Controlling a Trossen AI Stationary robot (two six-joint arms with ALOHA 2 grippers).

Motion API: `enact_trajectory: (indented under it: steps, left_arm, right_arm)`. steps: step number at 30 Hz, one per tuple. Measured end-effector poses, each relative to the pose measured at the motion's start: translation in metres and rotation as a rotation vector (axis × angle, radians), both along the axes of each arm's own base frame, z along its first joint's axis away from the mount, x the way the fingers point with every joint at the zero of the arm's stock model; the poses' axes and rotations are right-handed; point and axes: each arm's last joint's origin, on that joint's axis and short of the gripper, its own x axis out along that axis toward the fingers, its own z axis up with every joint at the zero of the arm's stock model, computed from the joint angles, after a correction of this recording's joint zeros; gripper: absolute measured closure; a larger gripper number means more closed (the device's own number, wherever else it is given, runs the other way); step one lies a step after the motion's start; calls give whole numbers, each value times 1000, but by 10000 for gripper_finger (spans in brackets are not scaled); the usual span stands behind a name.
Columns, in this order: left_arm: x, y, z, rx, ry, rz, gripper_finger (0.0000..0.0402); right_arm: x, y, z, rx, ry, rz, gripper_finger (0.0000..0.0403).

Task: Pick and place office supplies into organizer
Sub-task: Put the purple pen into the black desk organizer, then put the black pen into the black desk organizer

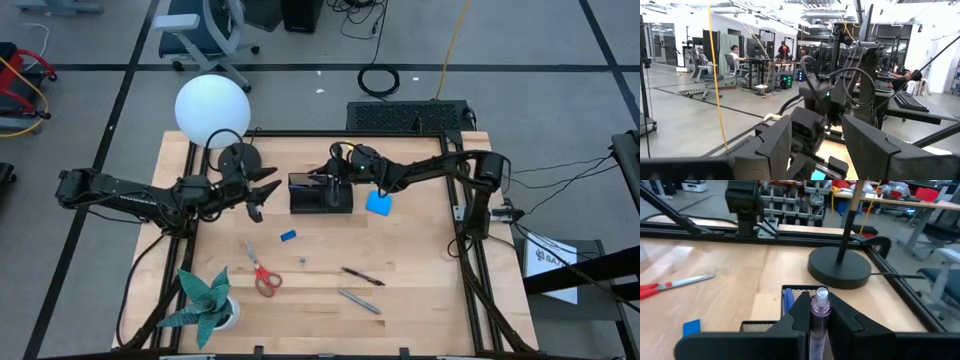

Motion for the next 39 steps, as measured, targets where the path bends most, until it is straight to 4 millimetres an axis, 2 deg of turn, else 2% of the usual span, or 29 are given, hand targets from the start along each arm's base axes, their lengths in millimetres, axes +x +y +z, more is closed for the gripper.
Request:
enact_trajectory:
  steps: [5, 14, 21, 29, 39]
  left_arm:
    - [0, 0, 1, -1, -6, 0, 218]
    - [0, 0, 0, -19, -12, -4, 218]
    - [0, 0, 1, -21, -14, -18, 218]
    - [0, -1, 1, -21, -23, -28, 218]
    - [0, -1, 1, -20, -23, -29, 218]
  right_arm:
    - [0, -1, 0, 21, -3, -11, 373]
    - [0, -1, 1, 49, -7, -19, 265]
    - [-1, -1, 5, 44, -13, -19, 235]
    - [-15, 9, 37, -6, 34, 9, 239]
    - [-50, 46, 84, -10, 152, 97, 242]
